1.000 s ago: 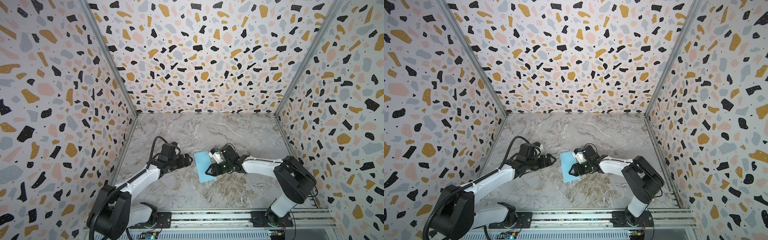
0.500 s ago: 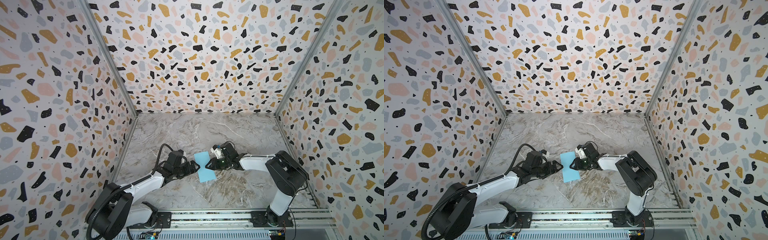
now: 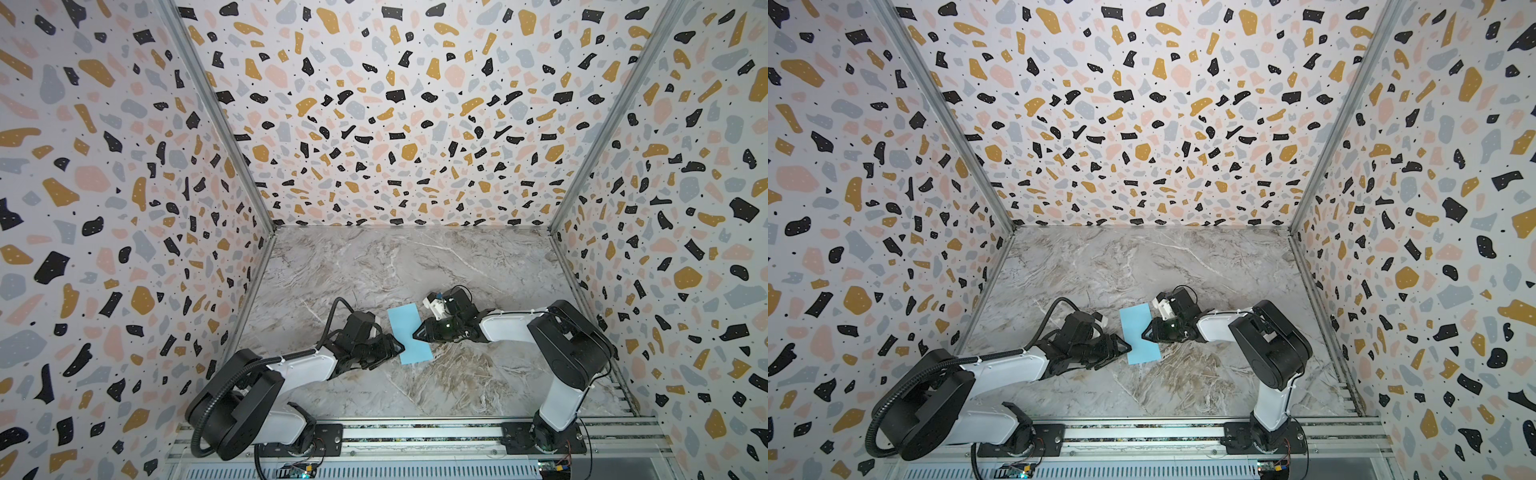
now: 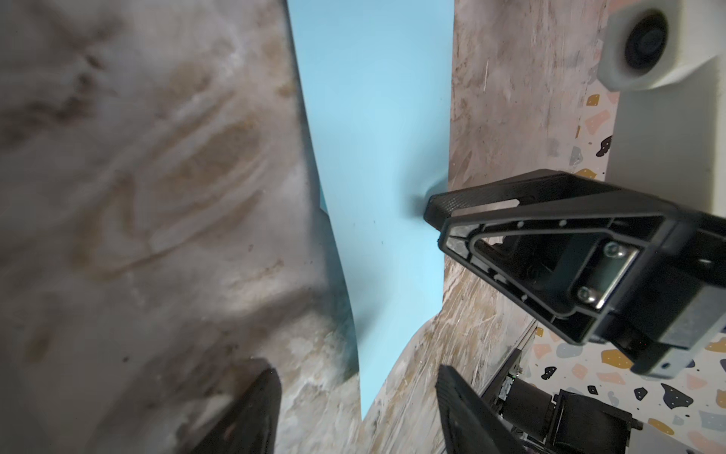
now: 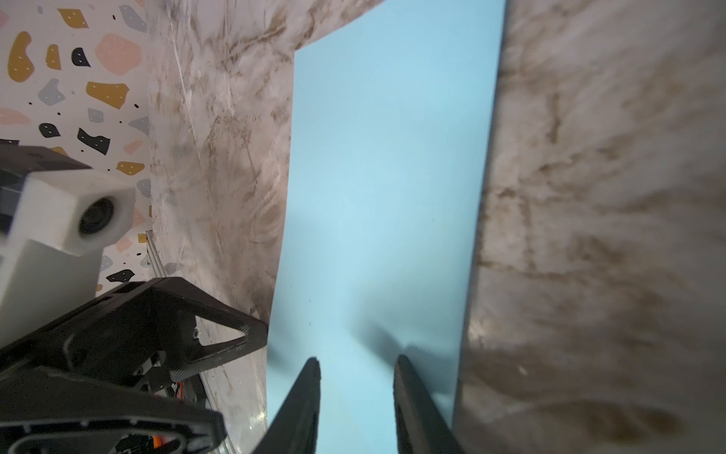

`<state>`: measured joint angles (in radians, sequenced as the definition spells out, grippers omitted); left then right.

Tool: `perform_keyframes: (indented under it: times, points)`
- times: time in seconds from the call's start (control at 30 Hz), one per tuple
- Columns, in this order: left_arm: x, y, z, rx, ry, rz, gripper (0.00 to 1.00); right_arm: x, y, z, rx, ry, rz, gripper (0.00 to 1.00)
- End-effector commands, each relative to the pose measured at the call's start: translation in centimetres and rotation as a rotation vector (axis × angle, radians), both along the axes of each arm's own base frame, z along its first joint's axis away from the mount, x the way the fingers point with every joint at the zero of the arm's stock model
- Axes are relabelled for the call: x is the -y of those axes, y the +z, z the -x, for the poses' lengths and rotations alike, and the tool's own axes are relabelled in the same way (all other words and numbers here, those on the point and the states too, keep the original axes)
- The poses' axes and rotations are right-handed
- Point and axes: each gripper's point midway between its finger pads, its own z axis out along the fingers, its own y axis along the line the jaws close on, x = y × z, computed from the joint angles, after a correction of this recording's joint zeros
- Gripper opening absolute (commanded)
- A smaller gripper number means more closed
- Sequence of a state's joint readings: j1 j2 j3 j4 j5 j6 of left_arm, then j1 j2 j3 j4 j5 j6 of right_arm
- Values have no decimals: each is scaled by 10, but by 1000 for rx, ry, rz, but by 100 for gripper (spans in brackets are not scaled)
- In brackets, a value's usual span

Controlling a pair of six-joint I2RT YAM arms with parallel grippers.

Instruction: Fold a paper plane with a square sheet of paper (pick it up from the middle)

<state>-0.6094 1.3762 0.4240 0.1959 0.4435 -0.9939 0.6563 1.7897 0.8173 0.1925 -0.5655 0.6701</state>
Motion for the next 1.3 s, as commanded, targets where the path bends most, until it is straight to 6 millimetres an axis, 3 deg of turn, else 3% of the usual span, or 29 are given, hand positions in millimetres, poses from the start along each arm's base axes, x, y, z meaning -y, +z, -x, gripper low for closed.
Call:
perform_keyframes:
  times: [0.0,0.23,0.47,0.67,0.77,0.9,0.97,1.13,1.27]
  points:
    - [10,2,-1,-4,-12,52,58,15,-25,12,-64,-14,75,34]
    - [26,5,-18,6,-12,101,45,18,-27,11,-64,-16,75,34]
    - [23,9,-38,24,19,124,34,19,-24,9,-37,9,50,34]
    - [25,13,-41,28,12,130,10,7,1,5,56,79,-37,38]
    - [26,15,-42,22,13,138,4,4,21,-2,147,98,-63,44]
    - [28,23,-44,23,30,157,2,8,50,-14,329,91,-51,67]
    - [28,28,-46,23,42,163,1,13,60,-17,437,89,-21,73]
    - [29,33,-48,0,64,172,1,18,74,-11,706,133,76,76]
    - [31,37,-48,-25,75,185,1,13,76,7,871,238,86,74]
